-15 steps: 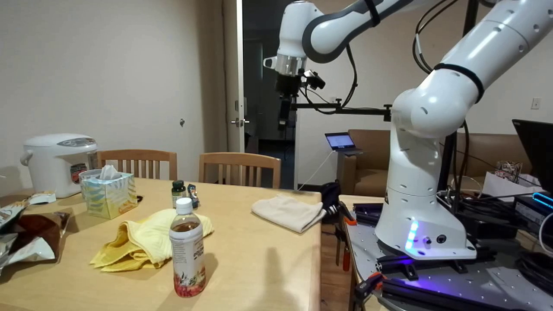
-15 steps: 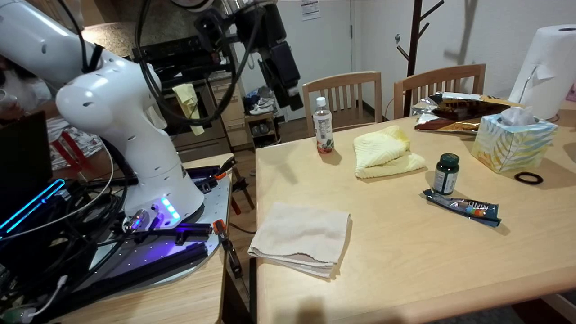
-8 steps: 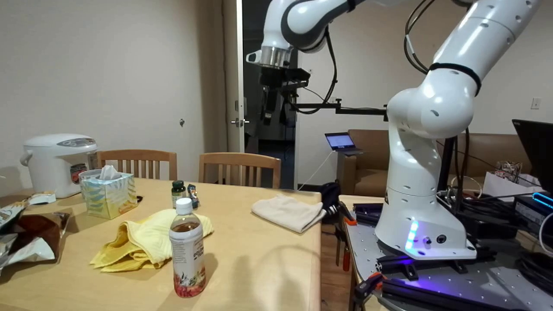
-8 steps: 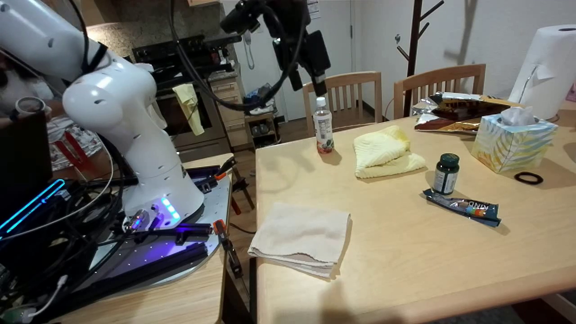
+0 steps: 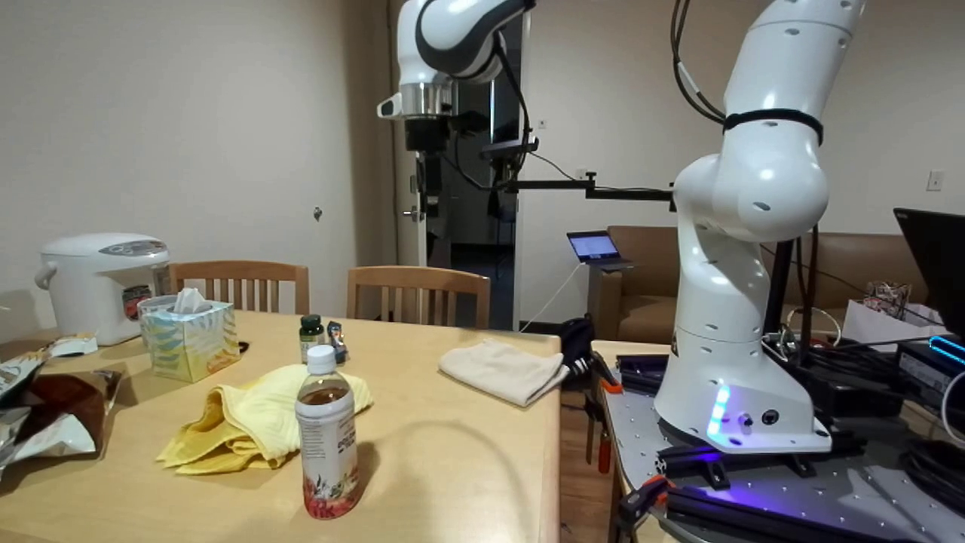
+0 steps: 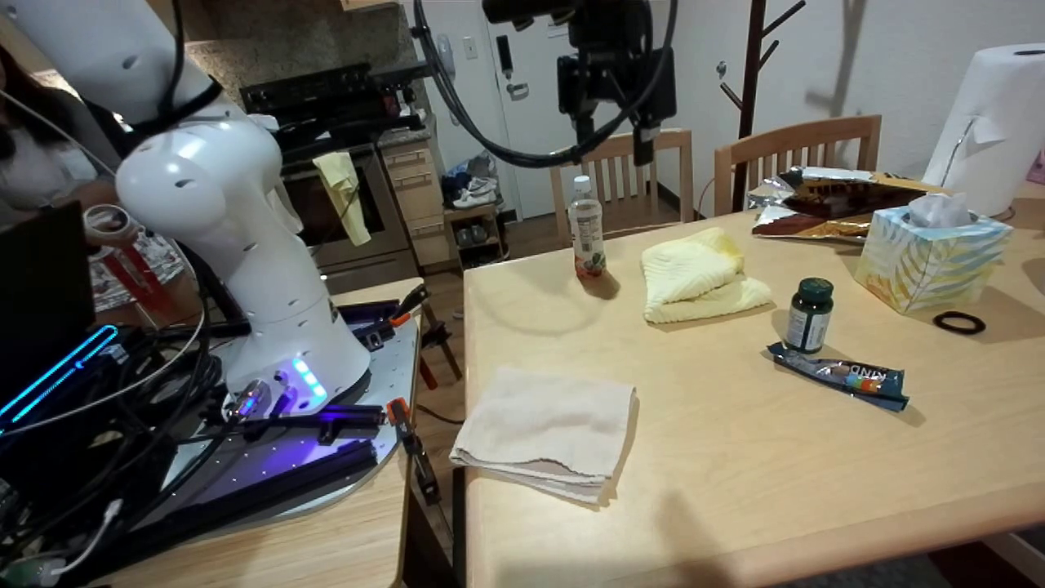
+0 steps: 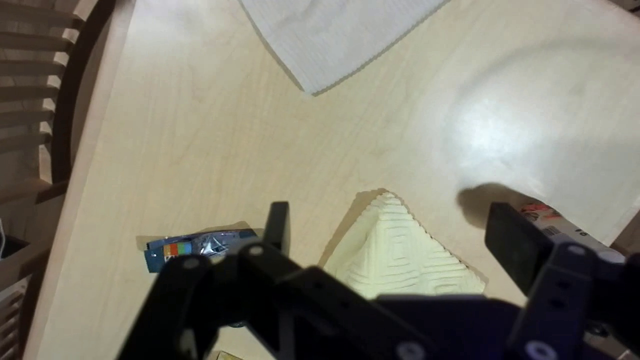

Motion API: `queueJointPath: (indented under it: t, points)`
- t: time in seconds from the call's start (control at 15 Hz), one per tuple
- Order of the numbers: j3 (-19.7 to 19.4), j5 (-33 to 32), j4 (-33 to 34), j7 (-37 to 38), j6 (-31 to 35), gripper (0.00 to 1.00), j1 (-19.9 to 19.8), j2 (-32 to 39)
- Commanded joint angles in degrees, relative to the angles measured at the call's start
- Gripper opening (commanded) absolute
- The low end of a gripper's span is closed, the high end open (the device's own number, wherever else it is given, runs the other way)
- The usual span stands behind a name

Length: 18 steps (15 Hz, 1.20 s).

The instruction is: Move the smaller bottle to the left and shift the bigger bottle to the right near the smaller one

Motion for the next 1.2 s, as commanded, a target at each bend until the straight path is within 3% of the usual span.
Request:
queueJointPath:
  t: [0.0,0.27,0.6,1.13]
  points:
    - [2.4,4.3,7.2,-5.4,0.3,1.0,-1.4,10.5]
    - [5.6,5.9,9.8,-6.6,4.1,1.0,-3.5,18.6]
    - [9.1,9.6,10.7,-5.3,12.2,1.0,-7.2,23.5]
    - [10.0,12.7,15.1,5.1,6.1,1.0,-10.1,24.2]
